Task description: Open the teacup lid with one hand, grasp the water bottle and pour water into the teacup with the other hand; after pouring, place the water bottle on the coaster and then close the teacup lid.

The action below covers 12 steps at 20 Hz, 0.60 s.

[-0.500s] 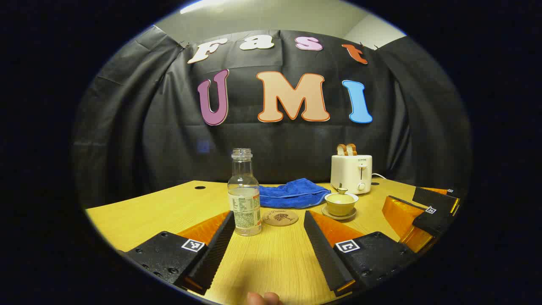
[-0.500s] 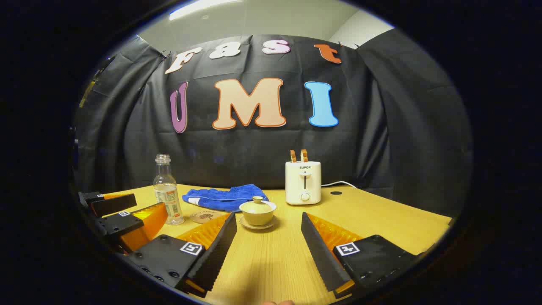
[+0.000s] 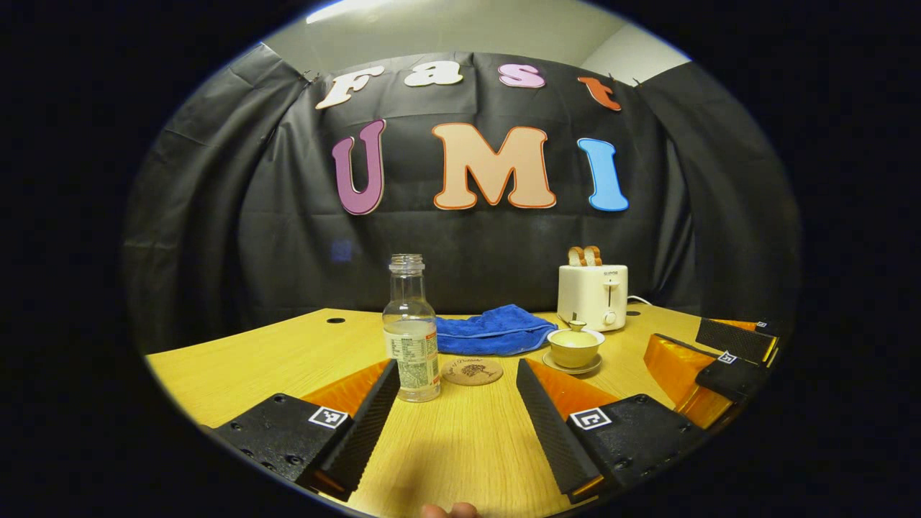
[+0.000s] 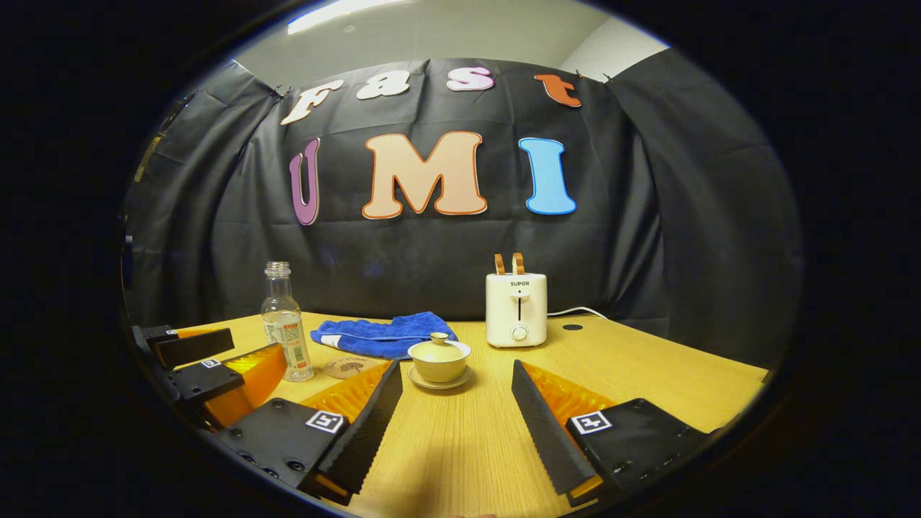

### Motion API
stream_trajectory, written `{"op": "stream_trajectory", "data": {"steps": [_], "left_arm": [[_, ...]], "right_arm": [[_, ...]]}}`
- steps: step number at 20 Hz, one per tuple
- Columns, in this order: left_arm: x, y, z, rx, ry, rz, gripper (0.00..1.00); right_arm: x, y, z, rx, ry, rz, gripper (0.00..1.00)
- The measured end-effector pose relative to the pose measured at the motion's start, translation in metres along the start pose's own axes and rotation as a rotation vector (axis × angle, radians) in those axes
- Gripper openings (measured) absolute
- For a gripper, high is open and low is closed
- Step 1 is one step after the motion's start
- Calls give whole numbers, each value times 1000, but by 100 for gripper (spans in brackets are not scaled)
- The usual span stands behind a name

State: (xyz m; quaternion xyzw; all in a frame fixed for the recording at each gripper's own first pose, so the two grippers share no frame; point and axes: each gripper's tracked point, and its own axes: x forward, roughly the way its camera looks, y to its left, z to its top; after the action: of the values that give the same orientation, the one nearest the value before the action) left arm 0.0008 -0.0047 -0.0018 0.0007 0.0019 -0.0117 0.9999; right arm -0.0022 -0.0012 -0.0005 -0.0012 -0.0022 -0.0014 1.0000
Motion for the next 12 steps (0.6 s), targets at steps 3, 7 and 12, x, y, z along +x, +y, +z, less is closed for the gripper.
{"op": "stream_trajectory", "data": {"steps": [3, 7, 12], "left_arm": [[0, 0, 1, 1, 0, 0, 95], [0, 0, 1, 0, 0, 0, 95], [0, 0, 0, 0, 0, 0, 95]], "right_arm": [[0, 0, -1, 0, 0, 0, 95], [0, 0, -1, 0, 0, 1, 96], [1, 0, 0, -1, 1, 0, 97]]}}
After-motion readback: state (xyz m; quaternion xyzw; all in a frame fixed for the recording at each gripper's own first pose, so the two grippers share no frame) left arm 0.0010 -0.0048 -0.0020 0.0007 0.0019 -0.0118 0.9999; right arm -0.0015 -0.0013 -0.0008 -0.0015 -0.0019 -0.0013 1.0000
